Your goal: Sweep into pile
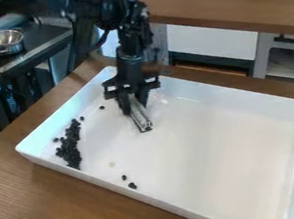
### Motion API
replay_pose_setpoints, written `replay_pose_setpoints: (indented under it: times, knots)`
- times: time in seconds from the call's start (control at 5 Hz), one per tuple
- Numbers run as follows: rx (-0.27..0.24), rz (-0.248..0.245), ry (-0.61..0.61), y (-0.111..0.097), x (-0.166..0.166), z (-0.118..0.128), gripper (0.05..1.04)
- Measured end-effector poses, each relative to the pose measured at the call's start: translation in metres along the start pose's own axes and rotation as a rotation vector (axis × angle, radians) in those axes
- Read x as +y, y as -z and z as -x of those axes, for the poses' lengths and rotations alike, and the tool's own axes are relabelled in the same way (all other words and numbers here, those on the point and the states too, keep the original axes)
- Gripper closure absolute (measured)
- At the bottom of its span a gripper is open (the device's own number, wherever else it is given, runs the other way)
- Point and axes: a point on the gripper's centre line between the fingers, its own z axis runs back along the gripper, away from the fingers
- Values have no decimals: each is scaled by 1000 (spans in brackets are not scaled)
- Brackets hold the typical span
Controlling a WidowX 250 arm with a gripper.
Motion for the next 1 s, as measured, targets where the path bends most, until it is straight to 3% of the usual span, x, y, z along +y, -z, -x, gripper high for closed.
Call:
replay_pose_setpoints:
  times: [0.4,0.6,1.0]
  knots:
    - [32,-81,-57,4,48,23,691]
    - [47,-186,-112,6,71,32,691]
    - [92,-307,-161,9,103,41,691]
